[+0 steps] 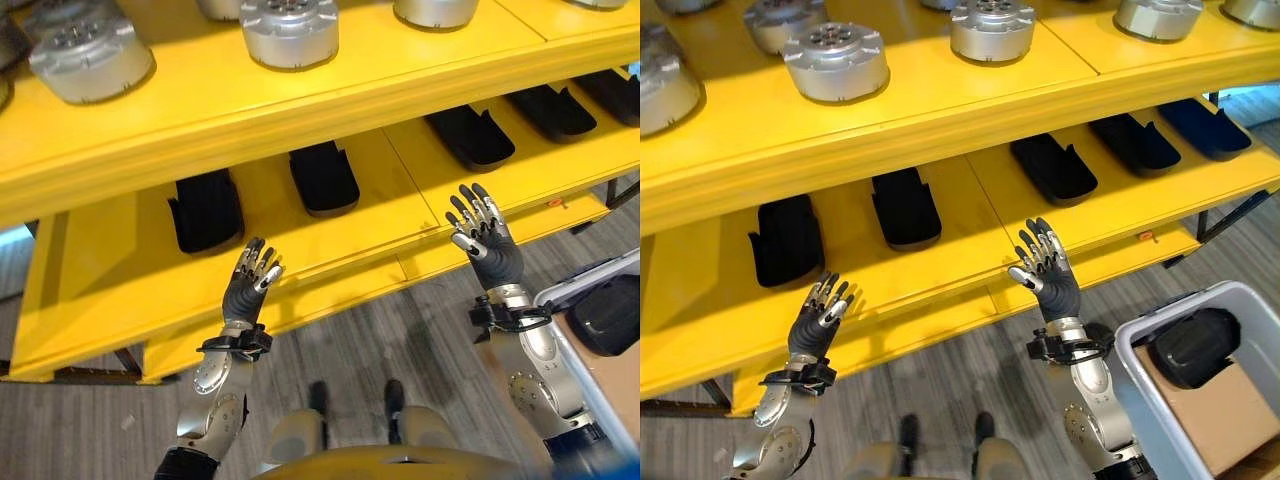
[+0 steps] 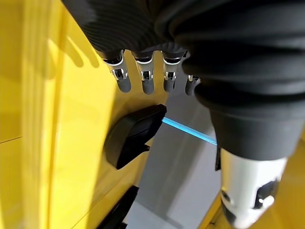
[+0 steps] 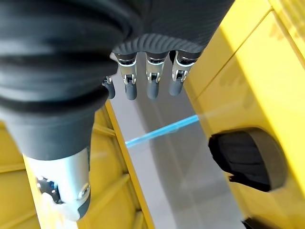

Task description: Move parts from the plastic box to the shelf.

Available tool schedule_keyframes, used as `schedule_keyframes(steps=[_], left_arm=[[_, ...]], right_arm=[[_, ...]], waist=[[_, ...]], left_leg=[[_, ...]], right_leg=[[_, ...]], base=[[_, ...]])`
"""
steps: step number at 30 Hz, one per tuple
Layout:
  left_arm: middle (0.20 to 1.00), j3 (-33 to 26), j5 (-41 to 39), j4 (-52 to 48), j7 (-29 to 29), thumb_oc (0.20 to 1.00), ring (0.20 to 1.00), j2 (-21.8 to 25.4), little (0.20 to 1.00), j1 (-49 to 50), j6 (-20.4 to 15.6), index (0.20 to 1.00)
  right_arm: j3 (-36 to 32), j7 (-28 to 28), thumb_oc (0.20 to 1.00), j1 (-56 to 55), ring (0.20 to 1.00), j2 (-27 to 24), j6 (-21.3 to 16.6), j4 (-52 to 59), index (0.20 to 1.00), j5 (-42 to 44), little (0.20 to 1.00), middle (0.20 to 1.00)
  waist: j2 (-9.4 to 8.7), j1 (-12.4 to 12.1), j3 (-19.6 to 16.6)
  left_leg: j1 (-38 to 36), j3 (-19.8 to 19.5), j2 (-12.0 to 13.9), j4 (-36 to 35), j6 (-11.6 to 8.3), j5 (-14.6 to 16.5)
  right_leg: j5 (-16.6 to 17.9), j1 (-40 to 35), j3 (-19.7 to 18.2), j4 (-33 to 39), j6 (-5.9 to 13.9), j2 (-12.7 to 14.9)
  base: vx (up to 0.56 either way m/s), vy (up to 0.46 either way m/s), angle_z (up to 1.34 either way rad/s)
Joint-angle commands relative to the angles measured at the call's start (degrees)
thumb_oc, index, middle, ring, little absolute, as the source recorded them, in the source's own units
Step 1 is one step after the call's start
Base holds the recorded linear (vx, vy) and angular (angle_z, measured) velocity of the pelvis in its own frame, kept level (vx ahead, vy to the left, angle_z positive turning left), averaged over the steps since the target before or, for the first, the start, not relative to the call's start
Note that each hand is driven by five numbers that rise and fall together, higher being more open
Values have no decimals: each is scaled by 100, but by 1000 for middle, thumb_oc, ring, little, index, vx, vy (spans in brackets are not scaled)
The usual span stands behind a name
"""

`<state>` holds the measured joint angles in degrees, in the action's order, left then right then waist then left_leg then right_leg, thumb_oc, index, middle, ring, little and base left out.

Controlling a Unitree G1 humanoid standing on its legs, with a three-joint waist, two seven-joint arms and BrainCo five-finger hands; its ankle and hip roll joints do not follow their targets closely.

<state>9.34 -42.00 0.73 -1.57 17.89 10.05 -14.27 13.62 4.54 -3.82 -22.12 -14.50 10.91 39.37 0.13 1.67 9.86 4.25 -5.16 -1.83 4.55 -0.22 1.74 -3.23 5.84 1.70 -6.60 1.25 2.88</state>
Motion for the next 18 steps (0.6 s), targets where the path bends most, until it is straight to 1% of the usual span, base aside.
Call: schedule_keyframes(steps=[1, 2, 3, 5, 7, 9, 10, 11, 14, 15, 16, 17, 18], left_arm=[[1000, -241, 232, -304, 35, 1000, 1000, 177, 1000, -39, -257, 1000], [1000, -244, 162, -328, 115, 1000, 1000, 127, 1000, 12, -272, 1000], [1000, -188, 176, -259, 89, 1000, 1000, 94, 1000, -29, -276, 1000], [1000, -161, 173, -239, 85, 1000, 1000, 104, 1000, -77, -259, 1000], [1000, -135, 228, -166, 59, 1000, 1000, 117, 1000, -106, -212, 1000], [1000, -104, 262, -152, 77, 1000, 1000, 154, 1000, -79, -178, 1000], [1000, -104, 262, -152, 77, 1000, 1000, 154, 1000, -79, -178, 1000], [1000, -48, 286, -106, 75, 1000, 1000, 177, 1000, -129, -154, 1000], [1000, 29, 335, -76, 43, 1000, 1000, 201, 1000, -198, -138, 1000], [1000, 66, 372, -89, -11, 1000, 1000, 217, 1000, -233, -138, 1000], [1000, 26, 361, -84, -22, 1000, 1000, 245, 1000, -241, -163, 1000], [1000, -23, 361, -173, -137, 1000, 1000, 276, 1000, -235, -198, 1000], [1000, -78, 359, -178, -128, 1000, 1000, 298, 1000, -204, -186, 1000]], right_arm=[[-44, -45, 1000, 433, 1000, 236, -169, 5, 1000, -202, 1000, 1000], [53, -33, 1000, 574, 1000, 343, -160, -59, 1000, -232, 1000, 1000], [129, -51, 1000, 641, 1000, 453, -155, -156, 1000, -134, 1000, 1000], [188, -36, 1000, 694, 1000, 514, -138, -233, 1000, -40, 1000, 1000], [239, -23, 1000, 755, 1000, 553, -87, -203, 1000, -106, 1000, 1000], [317, -64, 1000, 741, 1000, 597, -37, -241, 1000, -84, 1000, 1000], [317, -64, 1000, 741, 1000, 597, -37, -241, 1000, -84, 1000, 1000], [400, -58, 1000, 764, 1000, 632, 4, -222, 1000, -95, 1000, 1000], [511, -95, 1000, 794, 1000, 659, 49, -128, 1000, -101, 1000, 1000], [587, -102, 1000, 858, 1000, 706, 54, -117, 1000, -135, 1000, 1000], [621, -103, 1000, 916, 1000, 714, 63, -135, 1000, -128, 1000, 1000], [706, -66, 1000, 1016, 1000, 779, 64, -149, 1000, -213, 1000, 1000], [722, -53, 1000, 1053, 1000, 796, 76, -175, 1000, -262, 1000, 1000]], waist=[[-245, -153, -64], [-209, -97, -170], [-213, -111, -212], [-225, -109, -269], [-234, -58, -407], [-232, -13, -439], [-232, -13, -439], [-233, 36, -418], [-233, 117, -322], [-215, 115, -223], [-198, 73, -197], [-174, -62, -141], [-131, -126, -140]], left_leg=[[288, -673, -947, 435, 228, 39], [108, -580, -844, 258, 329, 55], [34, -590, -862, 191, 360, 40], [-42, -565, -837, 68, 380, 26], [-192, -408, -735, -211, 398, -24], [-312, -329, -705, -416, 458, -60], [-312, -329, -705, -416, 458, -60], [-402, -172, -645, -582, 477, -112], [-449, 37, -587, -670, 521, -141], [-456, 244, -512, -668, 528, -124], [-425, 368, -449, -670, 516, -134], [-446, 584, -343, -682, 492, -98], [-466, 707, -271, -718, 469, -90]], right_leg=[[134, -304, -88, 505, 89, -503], [160, -370, -202, 597, 88, -596], [200, -407, -269, 643, 95, -604], [223, -457, -323, 694, 101, -602], [226, -492, -358, 701, 122, -611], [238, -490, -452, 647, 138, -628], [238, -490, -452, 647, 138, -628], [244, -403, -576, 497, 173, -656], [271, -180, -735, 220, 242, -713], [223, -9, -556, -24, 308, -667], [194, 91, -366, -153, 357, -605], [70, 162, 312, -325, 402, -327], [-2, 130, 809, -360, 389, -74]], base=[[49, 76, -69], [52, 90, -88], [57, 89, -79], [31, 76, -46], [55, 108, -23], [26, 91, -30], [-24, 99, -41], [-36, 95, -30], [-84, 106, -60], [-104, 67, -91], [-109, 66, -104], [-57, 32, -156], [-42, 45, -165]])
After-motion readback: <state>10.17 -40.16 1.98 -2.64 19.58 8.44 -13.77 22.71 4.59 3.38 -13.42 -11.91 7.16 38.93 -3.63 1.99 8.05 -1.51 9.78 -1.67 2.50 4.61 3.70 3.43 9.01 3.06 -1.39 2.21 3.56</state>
